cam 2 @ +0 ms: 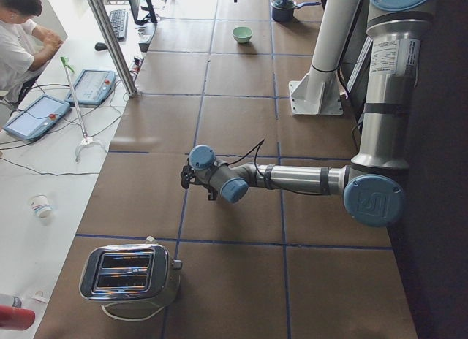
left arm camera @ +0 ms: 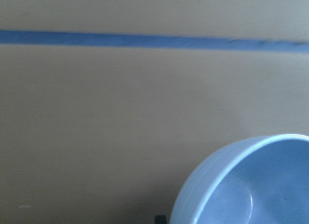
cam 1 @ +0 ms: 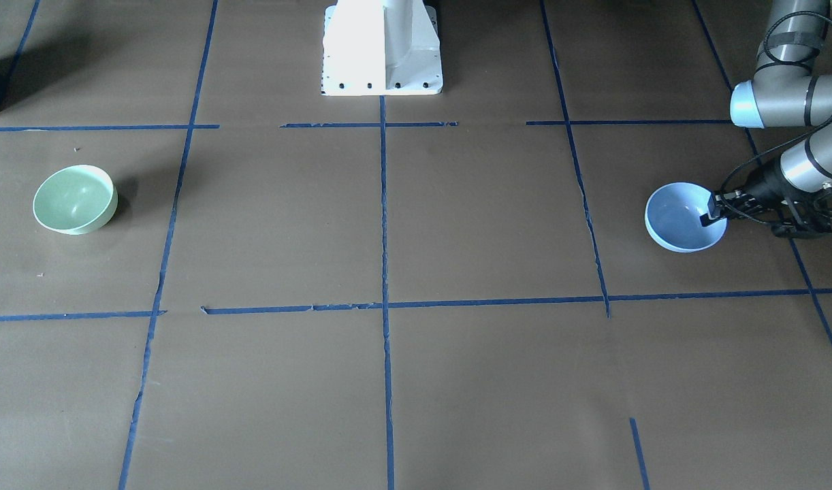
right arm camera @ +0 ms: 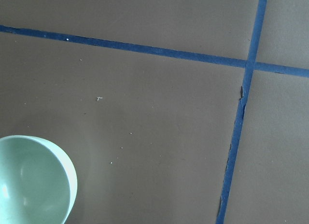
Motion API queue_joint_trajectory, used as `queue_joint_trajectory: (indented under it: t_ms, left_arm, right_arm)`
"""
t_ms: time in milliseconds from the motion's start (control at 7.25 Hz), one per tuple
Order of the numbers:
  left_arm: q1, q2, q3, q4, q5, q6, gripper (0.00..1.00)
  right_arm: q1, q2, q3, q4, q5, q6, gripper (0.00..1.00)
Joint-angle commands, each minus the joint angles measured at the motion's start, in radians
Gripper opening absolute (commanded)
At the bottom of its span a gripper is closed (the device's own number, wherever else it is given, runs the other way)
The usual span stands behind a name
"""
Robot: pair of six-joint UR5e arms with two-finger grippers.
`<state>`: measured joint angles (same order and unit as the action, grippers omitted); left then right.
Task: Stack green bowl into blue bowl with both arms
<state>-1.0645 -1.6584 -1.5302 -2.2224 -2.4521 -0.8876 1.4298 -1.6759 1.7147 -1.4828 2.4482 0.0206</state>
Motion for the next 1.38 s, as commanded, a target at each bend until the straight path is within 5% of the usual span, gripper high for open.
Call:
queue_joint_trajectory:
  t_ms: [0,276,552,1241]
  left_arm:
    - [0.166,-0.262,-0.055,-0.014,-0.012,-0.459,0.0]
    - [0.343,-0.455,-0.051,0.045,0.211,-0.695,0.0]
    - [0.539,-0.549,-0.015,0.101,0.478,-0.694,0.0]
    - [0.578,-0.543,0.03,0.099,0.496,-0.689,0.06]
  right_arm:
    - [-0.011,-0.001,-0.001,0.03,0.003,0.005,1.0]
    - [-0.015,0.001,-0.001,0.032,0.009,0.009,1.0]
    - [-0.028,0.001,-0.003,0.033,0.011,0.009,1.0]
    - [-0.037,0.001,-0.003,0.033,0.012,0.009,1.0]
